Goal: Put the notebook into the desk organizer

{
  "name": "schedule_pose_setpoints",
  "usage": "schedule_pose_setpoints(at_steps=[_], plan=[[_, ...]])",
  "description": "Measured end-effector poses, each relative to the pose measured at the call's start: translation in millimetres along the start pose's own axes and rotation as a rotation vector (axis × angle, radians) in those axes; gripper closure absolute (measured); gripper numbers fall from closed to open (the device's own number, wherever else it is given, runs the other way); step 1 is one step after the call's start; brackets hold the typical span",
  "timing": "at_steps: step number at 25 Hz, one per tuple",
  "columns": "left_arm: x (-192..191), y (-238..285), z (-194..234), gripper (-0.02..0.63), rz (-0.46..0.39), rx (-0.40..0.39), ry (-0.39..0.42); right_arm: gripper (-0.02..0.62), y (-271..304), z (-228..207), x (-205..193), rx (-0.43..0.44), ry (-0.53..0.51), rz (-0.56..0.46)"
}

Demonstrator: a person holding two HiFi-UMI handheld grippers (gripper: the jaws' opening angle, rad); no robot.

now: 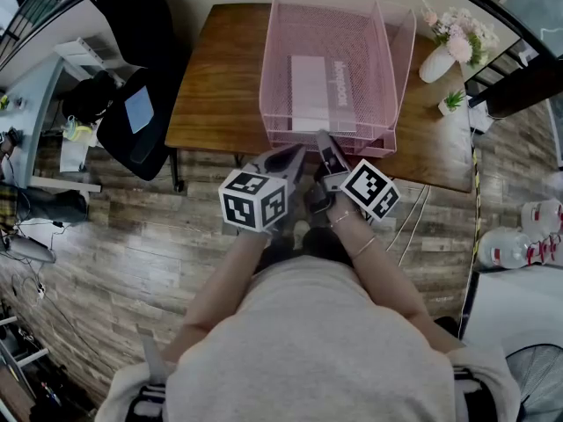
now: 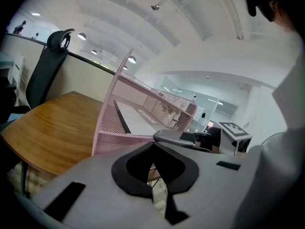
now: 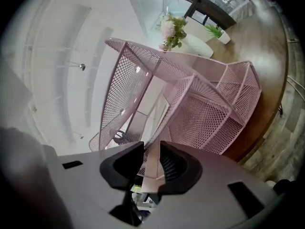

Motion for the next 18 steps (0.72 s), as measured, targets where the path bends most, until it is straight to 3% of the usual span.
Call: schedule_pose_setpoints(at_steps=[11, 18], plan=[[-1.1, -2.3, -1.6, 0.595, -0.007, -0.002, -0.007, 0.502, -6.6, 1.6, 1.8, -0.002, -0.014, -0.006], [-0.9, -7.5, -12.4, 0.595, -0.024, -0.037, 0.007, 0.509, -20.8, 7.3, 5.7, 0.020, -0.082, -0.023]])
Point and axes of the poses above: the fingertips, and each gripper's own axes: y forward along the fingers, z to its left, x out of its top, the point moved 5 cm from there along -y, backward along the fingers, and after that the axes turned 8 degrees about -y, right-handed, at the moved point
